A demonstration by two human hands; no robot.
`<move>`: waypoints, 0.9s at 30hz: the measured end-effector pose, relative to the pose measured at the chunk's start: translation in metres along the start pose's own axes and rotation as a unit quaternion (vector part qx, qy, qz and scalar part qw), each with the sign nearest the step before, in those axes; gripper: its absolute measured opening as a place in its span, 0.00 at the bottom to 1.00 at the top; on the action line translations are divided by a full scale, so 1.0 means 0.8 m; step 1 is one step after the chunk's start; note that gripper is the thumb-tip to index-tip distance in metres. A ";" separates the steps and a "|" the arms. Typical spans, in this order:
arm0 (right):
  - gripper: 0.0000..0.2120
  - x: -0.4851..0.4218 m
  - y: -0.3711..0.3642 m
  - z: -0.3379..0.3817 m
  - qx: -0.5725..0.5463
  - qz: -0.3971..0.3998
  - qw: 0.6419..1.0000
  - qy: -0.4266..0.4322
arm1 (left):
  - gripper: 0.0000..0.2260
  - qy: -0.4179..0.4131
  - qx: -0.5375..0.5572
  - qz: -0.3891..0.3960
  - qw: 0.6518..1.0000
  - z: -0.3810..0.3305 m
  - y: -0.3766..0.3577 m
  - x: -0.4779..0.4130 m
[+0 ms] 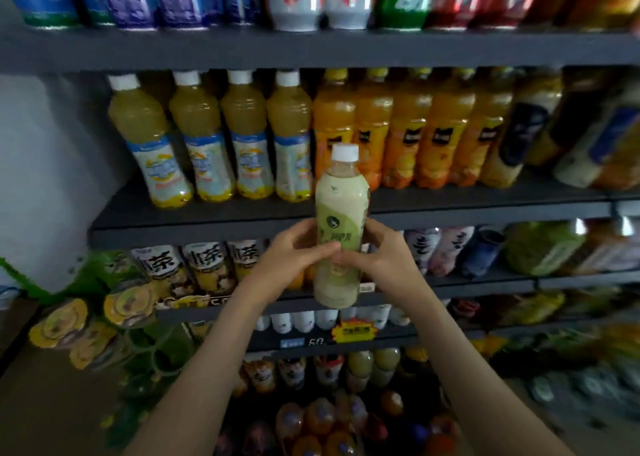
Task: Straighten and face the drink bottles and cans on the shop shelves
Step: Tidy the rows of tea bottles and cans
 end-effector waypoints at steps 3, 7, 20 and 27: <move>0.20 0.022 0.061 -0.020 0.017 -0.014 0.999 -0.024 | 0.21 0.006 -0.002 0.034 0.999 -0.001 -0.062 -0.016; 0.20 0.061 0.154 -0.040 0.023 -0.030 0.998 -0.046 | 0.14 -0.002 0.009 0.072 0.997 -0.007 -0.168 -0.032; 0.16 0.171 0.476 -0.083 -0.016 -0.129 0.987 -0.093 | 0.12 -0.055 -0.037 0.164 0.984 -0.076 -0.509 -0.088; 0.16 0.149 0.568 -0.086 -0.064 -0.162 0.982 -0.075 | 0.17 -0.102 -0.111 0.129 0.980 -0.103 -0.577 -0.144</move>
Point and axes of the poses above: each hand's wrist, its own x-axis away from the middle knuckle, its own y-axis out of the back of the hand, z = x × y, the point moved 5 cm from there along -x, towards the middle knuckle, and after that the axes turned 8 degrees about -y, right-handed, at the moved point
